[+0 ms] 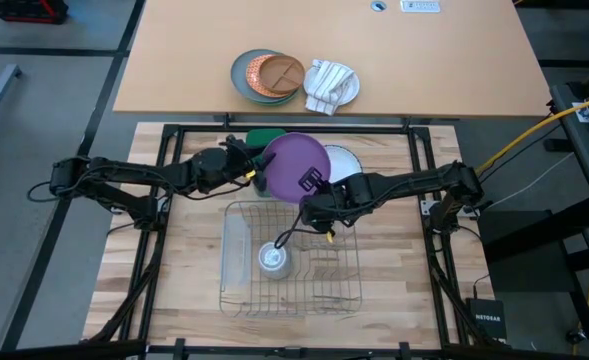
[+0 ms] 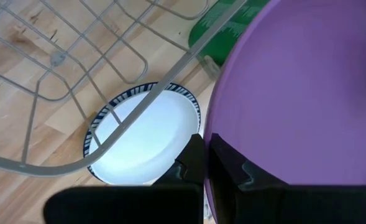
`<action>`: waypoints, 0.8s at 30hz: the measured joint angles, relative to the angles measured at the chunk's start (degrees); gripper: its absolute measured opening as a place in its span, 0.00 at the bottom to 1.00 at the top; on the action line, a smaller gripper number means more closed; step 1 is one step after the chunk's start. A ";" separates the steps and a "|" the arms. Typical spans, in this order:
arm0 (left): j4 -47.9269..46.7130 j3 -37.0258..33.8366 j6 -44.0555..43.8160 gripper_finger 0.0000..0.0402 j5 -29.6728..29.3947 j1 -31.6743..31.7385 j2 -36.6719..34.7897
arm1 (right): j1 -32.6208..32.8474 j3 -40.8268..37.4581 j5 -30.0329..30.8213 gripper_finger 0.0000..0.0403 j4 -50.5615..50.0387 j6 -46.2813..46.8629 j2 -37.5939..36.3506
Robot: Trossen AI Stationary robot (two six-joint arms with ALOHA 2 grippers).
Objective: Sort dishes
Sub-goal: Put the purple plate into the dish rack
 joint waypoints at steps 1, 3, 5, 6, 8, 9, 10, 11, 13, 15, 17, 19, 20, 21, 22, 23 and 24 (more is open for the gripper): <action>0.01 0.00 0.18 0.31 0.01 -0.02 0.00 | 0.00 0.00 0.00 0.02 -0.04 0.00 -0.01; 0.02 0.00 0.51 0.25 0.00 0.00 0.00 | 0.00 0.00 -0.02 0.02 -0.07 0.00 0.00; 0.15 0.00 1.11 0.18 -0.09 0.00 0.00 | 0.00 0.00 -0.02 0.02 0.02 0.00 0.00; 0.25 0.00 1.10 0.15 -0.15 0.02 0.00 | 0.00 0.00 -0.09 0.02 0.13 0.02 0.01; 0.41 0.00 0.81 0.07 -0.35 0.04 0.00 | 0.00 0.00 -0.21 0.04 0.38 0.03 0.01; 0.53 0.00 0.64 0.04 -0.36 0.04 0.00 | 0.00 0.00 -0.22 0.05 0.56 0.02 0.02; 0.59 0.00 0.59 0.02 -0.33 0.04 0.00 | 0.03 0.00 -0.24 0.06 0.79 0.03 0.04; 0.56 0.00 0.47 0.02 -0.31 0.04 0.00 | 0.04 0.00 -0.28 0.08 0.87 0.11 0.05; 0.06 0.00 0.49 0.03 -0.26 0.02 -0.09 | 0.04 -0.02 -0.28 0.10 0.61 0.36 0.05; -0.08 -0.02 0.40 0.02 -0.25 0.04 -0.09 | 0.00 -0.02 -0.24 0.12 1.51 0.82 0.05; 0.03 -0.01 0.35 0.01 -0.23 0.04 -0.09 | 0.00 -0.02 -0.30 0.15 2.34 2.00 0.05; 0.05 -0.02 0.35 0.01 -0.62 0.02 -0.09 | 0.02 -0.02 -0.29 0.17 3.17 3.62 0.05; -0.04 -0.02 0.33 0.01 -0.79 0.02 -0.09 | 0.02 -0.02 -0.23 0.19 3.30 4.51 0.05; -0.01 -0.02 0.31 0.01 -0.83 0.02 -0.09 | 0.00 -0.03 -0.15 0.21 3.28 5.36 0.05; 0.01 -0.02 0.29 0.01 -0.93 0.02 -0.09 | 0.00 -0.04 0.05 0.22 3.31 6.47 0.05; 0.04 -0.02 0.25 0.01 -0.98 0.00 -0.09 | 0.00 -0.04 0.29 0.24 3.32 7.40 0.05; 0.07 -0.02 0.23 0.01 -0.96 0.00 -0.09 | 0.00 -0.04 0.40 0.26 3.37 7.81 0.05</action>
